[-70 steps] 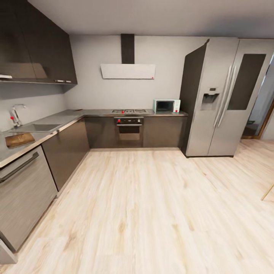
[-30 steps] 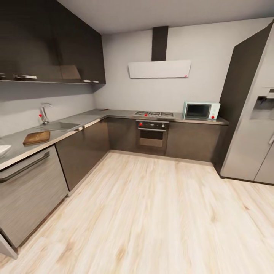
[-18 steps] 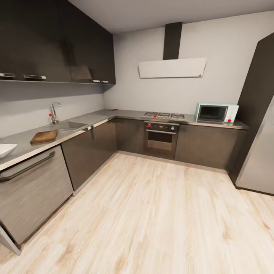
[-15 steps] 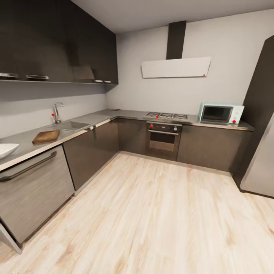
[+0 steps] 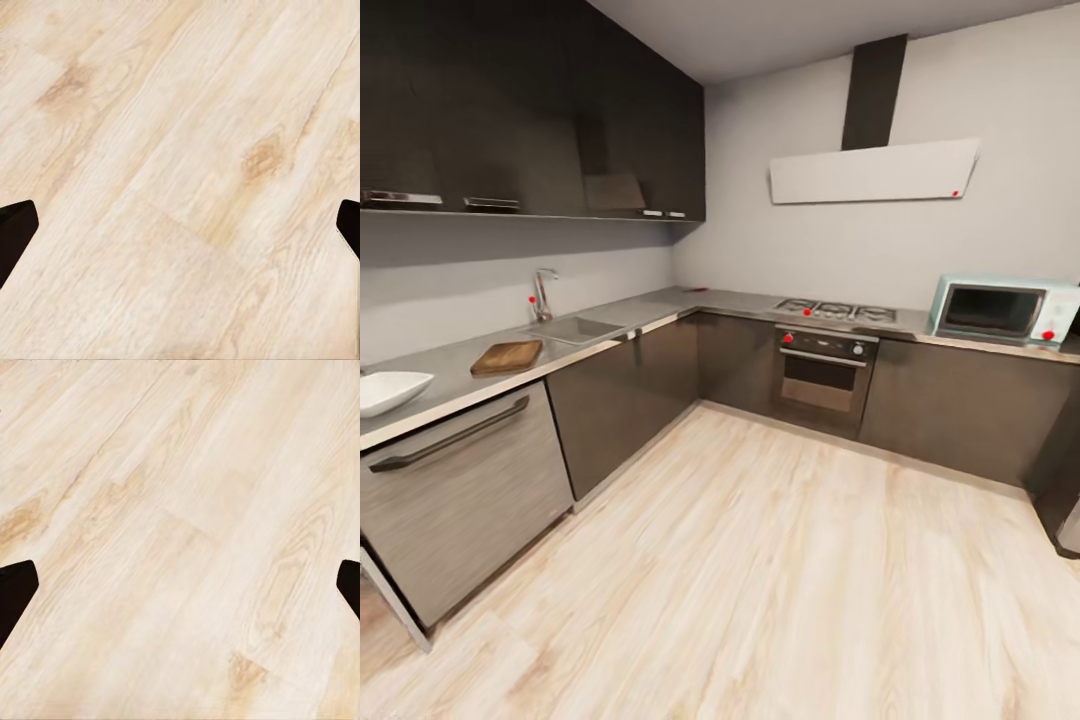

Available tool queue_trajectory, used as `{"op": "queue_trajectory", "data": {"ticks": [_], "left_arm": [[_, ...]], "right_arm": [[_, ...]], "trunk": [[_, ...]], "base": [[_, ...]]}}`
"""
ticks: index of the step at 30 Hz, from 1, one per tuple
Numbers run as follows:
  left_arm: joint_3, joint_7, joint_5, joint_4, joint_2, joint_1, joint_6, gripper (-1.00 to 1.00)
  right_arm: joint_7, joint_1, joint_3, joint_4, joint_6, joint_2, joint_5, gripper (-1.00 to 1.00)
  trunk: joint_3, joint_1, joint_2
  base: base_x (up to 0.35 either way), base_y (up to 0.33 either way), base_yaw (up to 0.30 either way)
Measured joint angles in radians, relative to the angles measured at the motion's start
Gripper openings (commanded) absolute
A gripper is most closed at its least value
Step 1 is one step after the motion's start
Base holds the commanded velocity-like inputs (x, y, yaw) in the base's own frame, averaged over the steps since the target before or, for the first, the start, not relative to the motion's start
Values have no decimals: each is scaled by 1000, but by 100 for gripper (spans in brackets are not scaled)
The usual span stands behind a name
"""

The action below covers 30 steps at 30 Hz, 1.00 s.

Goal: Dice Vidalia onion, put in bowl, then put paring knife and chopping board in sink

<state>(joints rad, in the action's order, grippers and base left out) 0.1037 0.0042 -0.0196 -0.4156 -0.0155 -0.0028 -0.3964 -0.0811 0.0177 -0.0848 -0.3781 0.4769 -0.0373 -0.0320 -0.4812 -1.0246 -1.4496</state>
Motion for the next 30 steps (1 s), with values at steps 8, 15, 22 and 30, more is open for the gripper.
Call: {"op": "queue_trajectory", "data": {"ticks": [8, 15, 22, 30], "left_arm": [[0, 0, 1, 0, 0, 0, 0, 100], [0, 0, 2, 0, 0, 0, 0, 100], [-1, 0, 3, 0, 0, 0, 0, 100], [-2, 0, 3, 0, 0, 0, 0, 100]], "right_arm": [[0, 0, 0, 0, 0, 0, 0, 100], [-1, 0, 0, 0, 0, 0, 0, 100], [-1, 0, 0, 0, 0, 0, 0, 100], [-1, 0, 0, 0, 0, 0, 0, 100]], "trunk": [[0, 0, 0], [0, 0, 0], [0, 0, 0], [0, 0, 0]], "base": [[247, -243, 253], [233, -242, 253], [231, -242, 253], [231, -242, 253]]}}
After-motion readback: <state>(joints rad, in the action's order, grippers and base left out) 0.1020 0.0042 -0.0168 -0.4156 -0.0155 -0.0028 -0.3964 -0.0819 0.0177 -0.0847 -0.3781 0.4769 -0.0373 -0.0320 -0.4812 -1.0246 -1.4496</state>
